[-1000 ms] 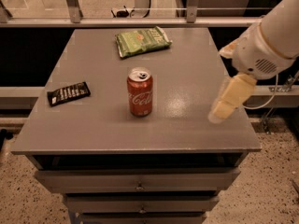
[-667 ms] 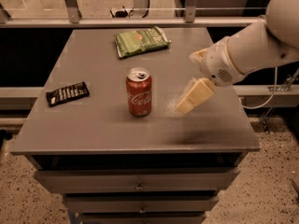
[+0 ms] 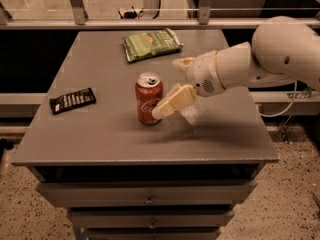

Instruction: Knock coke can over

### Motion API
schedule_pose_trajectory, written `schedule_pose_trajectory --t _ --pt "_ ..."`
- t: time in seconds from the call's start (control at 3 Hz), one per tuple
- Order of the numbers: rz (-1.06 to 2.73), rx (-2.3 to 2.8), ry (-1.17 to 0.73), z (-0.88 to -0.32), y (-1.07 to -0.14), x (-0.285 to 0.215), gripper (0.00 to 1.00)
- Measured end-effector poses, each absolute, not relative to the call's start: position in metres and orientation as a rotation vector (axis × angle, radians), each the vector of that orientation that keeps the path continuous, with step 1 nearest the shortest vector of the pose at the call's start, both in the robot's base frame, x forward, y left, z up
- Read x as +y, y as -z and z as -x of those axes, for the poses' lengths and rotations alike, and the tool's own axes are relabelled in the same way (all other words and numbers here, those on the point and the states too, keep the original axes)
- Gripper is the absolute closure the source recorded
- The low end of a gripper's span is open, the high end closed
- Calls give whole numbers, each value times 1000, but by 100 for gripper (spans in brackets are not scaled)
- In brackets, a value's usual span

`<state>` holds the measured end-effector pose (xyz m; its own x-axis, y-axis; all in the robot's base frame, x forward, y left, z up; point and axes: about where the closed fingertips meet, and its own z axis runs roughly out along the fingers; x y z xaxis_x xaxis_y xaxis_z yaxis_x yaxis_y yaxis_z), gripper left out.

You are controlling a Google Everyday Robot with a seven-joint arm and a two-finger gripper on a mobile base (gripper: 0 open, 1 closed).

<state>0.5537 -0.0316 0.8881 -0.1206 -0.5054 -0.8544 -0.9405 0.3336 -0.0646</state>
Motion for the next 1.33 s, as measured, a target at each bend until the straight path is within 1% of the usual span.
schedule_pose_trajectory --t 0.33,0.67,1.0,1.33 --pt "1238 1672 -822 -547 -881 4 25" --pt "1219 1625 -889 -543 -881 19 47" --pt "1208 1613 -884 -541 -886 14 70" --pt "1263 1634 -799 -545 -903 3 94"
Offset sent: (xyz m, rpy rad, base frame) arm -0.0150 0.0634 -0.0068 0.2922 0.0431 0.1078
